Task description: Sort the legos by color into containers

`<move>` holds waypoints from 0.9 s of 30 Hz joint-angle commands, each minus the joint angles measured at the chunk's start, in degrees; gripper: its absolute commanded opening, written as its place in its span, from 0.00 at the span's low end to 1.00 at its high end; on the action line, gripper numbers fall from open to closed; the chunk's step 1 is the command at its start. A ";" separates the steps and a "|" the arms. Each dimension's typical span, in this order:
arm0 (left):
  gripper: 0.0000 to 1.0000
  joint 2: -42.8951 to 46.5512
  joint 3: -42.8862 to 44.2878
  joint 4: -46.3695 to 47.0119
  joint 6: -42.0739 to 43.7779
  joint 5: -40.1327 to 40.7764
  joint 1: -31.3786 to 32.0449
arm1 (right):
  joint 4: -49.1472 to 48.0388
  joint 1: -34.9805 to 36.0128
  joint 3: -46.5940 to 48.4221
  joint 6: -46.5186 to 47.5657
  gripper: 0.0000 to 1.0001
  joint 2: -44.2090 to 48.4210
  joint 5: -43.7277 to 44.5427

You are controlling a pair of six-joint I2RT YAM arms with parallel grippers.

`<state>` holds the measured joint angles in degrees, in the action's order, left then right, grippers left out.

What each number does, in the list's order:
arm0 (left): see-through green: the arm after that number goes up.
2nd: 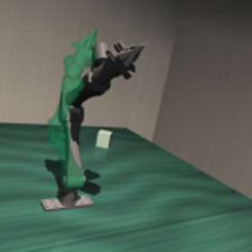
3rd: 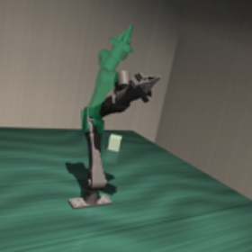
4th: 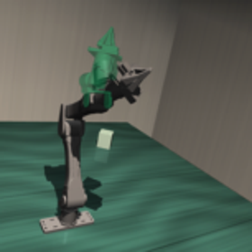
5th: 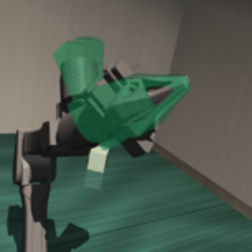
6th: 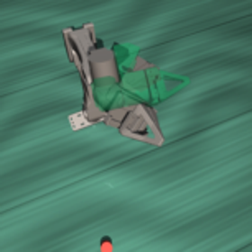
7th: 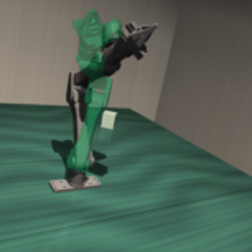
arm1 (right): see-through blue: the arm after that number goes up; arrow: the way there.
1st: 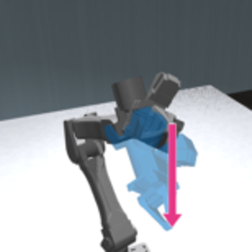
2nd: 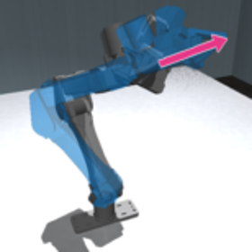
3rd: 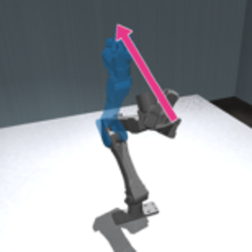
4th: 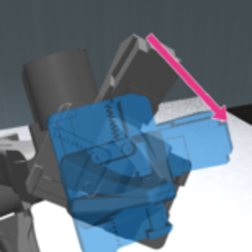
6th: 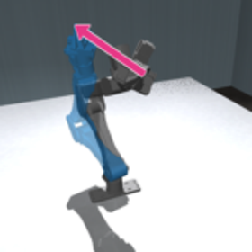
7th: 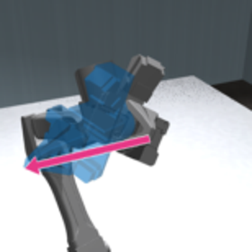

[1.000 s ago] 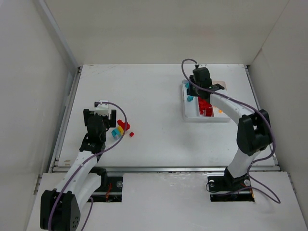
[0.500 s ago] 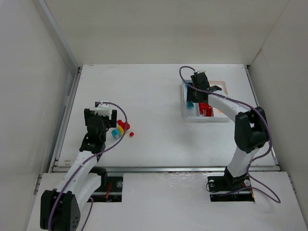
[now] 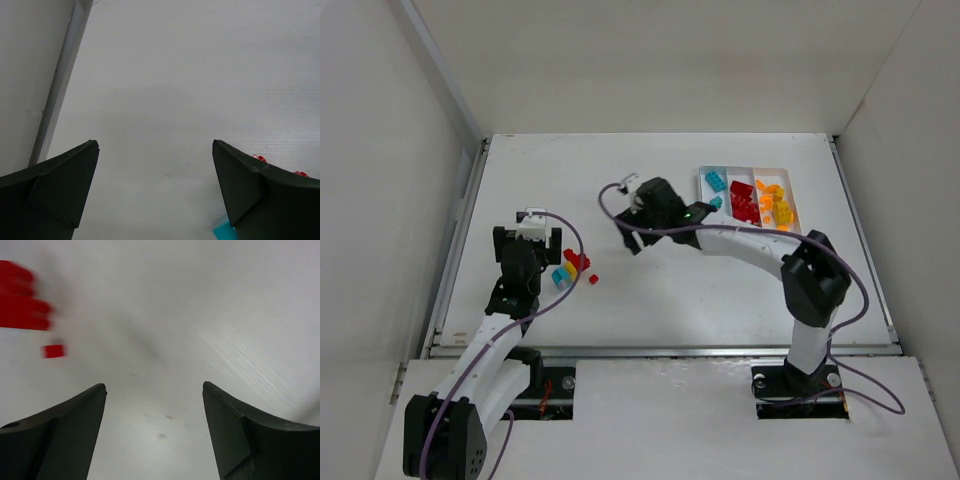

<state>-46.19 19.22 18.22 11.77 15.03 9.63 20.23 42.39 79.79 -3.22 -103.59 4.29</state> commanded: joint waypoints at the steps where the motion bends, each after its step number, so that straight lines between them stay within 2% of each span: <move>1: 0.96 1.11 -0.24 3.14 -0.87 4.83 -0.22 | -6.34 4.71 5.98 -1.69 0.84 -5.29 -11.58; 3: 0.96 1.63 -0.77 4.54 -0.87 6.41 -0.22 | -6.34 8.39 10.53 -2.31 0.88 -10.37 -12.91; 8: 0.96 2.25 -0.77 5.68 -1.40 9.14 -0.22 | -9.06 14.56 12.14 -2.31 0.88 -13.66 -9.57; 13: 0.96 3.39 -1.29 5.69 -1.93 9.85 -0.84 | -10.30 16.50 10.31 -3.97 0.80 -14.89 -6.06; 21: 0.96 3.92 -1.29 5.69 -1.93 9.32 -1.89 | -10.91 18.43 11.00 -6.18 0.59 -18.14 -1.49; 27: 0.96 4.45 -1.29 6.22 -2.45 11.77 -3.12 | -11.52 19.04 9.78 -7.59 0.58 -18.14 -0.08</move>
<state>-43.22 18.24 20.78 10.68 24.71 7.27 11.49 60.66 89.71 -9.89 -121.34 2.44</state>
